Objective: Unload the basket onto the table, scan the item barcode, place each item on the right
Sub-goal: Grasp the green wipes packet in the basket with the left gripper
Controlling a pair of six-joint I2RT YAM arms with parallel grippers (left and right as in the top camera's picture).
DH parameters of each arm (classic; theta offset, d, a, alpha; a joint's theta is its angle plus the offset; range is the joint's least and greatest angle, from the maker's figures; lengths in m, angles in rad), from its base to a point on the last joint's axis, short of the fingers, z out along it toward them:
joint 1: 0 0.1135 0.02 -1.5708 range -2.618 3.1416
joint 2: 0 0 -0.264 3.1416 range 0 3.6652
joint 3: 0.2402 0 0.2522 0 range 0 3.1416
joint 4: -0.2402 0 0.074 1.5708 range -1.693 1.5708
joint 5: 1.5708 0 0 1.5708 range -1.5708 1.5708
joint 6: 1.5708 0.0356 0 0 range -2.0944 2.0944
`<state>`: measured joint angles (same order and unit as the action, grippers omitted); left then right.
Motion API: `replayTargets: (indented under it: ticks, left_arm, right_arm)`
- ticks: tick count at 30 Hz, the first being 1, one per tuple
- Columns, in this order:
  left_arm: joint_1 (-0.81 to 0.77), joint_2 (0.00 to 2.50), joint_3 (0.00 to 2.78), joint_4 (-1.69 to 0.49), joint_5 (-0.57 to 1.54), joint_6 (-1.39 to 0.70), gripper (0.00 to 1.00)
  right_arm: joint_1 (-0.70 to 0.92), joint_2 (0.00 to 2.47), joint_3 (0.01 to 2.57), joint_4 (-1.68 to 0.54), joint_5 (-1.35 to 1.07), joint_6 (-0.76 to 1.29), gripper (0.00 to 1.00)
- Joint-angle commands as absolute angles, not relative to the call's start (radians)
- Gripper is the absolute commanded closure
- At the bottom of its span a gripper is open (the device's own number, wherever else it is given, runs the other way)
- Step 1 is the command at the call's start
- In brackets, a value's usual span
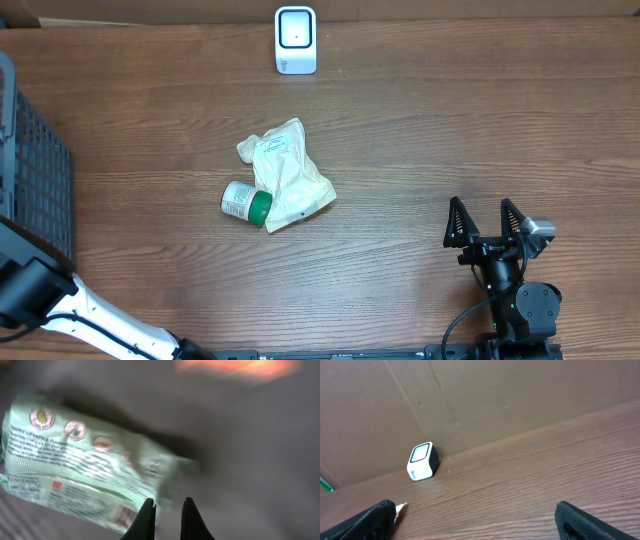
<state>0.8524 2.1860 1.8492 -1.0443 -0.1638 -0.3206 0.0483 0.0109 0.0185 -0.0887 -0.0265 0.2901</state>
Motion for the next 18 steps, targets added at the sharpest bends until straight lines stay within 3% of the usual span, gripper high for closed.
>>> replayTargets:
  ticks: [1, 6, 11, 12, 14, 17, 18]
  left_arm:
    - [0.85, 2.008, 2.002, -1.078, 0.036, -0.348, 0.96]
    - [0.848, 1.792, 2.092, -1.128, 0.151, -0.348, 0.96]
    - [0.849, 1.711, 2.089, -1.195, -0.062, -0.405, 0.93]
    - [0.851, 1.715, 2.083, -1.209, -0.08, -0.434, 0.89]
    - [0.853, 1.728, 2.052, -1.219, -0.082, -0.458, 0.68]
    - [0.853, 1.755, 1.98, -1.213, -0.12, -0.495, 0.54]
    - [0.853, 1.767, 1.951, -1.206, -0.152, -0.525, 0.39]
  right_arm:
    - [0.054, 0.003, 0.008, -0.081, -0.028, 0.287, 0.0]
    - [0.054, 0.003, 0.008, -0.081, -0.028, 0.287, 0.0]
    - [0.054, 0.003, 0.008, -0.081, -0.028, 0.287, 0.0]
    - [0.054, 0.003, 0.008, -0.081, -0.028, 0.287, 0.0]
    - [0.054, 0.003, 0.008, -0.081, -0.028, 0.287, 0.0]
    - [0.054, 0.003, 0.008, -0.081, -0.028, 0.287, 0.0]
    - [0.054, 0.003, 0.008, -0.081, -0.028, 0.287, 0.0]
